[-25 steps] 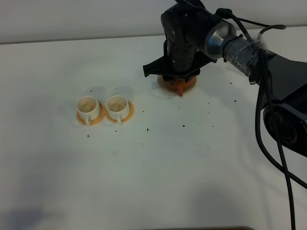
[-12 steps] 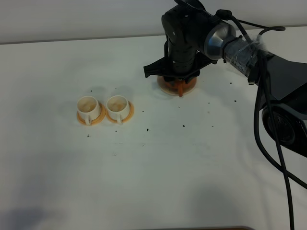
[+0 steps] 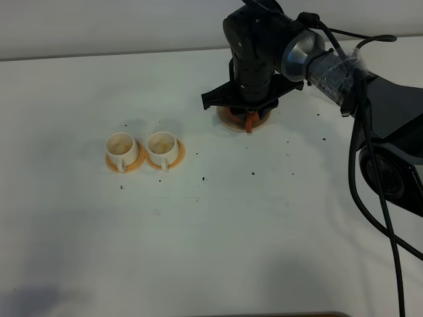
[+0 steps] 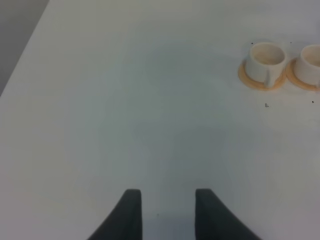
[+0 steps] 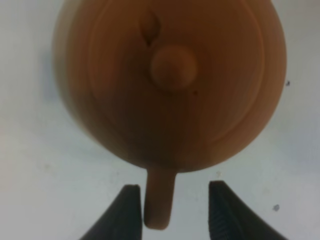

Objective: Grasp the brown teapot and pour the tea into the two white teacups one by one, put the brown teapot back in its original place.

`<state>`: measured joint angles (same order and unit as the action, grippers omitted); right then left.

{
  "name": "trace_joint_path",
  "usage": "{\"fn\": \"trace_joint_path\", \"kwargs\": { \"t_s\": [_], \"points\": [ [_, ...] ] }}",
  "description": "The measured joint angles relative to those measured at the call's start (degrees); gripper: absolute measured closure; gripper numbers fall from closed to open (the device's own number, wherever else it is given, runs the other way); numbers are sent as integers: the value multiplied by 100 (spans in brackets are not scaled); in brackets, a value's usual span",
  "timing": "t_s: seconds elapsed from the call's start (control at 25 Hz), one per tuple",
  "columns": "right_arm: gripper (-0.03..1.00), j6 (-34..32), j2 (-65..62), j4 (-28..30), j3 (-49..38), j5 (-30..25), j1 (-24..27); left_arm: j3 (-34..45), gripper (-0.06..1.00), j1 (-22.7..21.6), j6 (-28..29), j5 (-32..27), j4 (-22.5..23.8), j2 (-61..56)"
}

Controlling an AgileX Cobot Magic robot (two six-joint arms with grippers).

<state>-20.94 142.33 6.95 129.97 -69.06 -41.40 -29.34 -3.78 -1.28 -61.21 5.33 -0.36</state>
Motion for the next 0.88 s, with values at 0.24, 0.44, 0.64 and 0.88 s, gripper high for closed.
{"fn": "trace_joint_path", "kwargs": {
  "t_s": [0.24,0.44,0.64,0.88],
  "points": [
    [66,0,0,0,0,145,0,0,68,0,0,0,0,0],
    [66,0,0,-5,0,192,0,0,68,0,0,0,0,0],
    [66,0,25,-5,11,192,0,0,68,0,0,0,0,0],
    [67,0,31,-21,17,199,0,0,68,0,0,0,4,0]
  ]
}}
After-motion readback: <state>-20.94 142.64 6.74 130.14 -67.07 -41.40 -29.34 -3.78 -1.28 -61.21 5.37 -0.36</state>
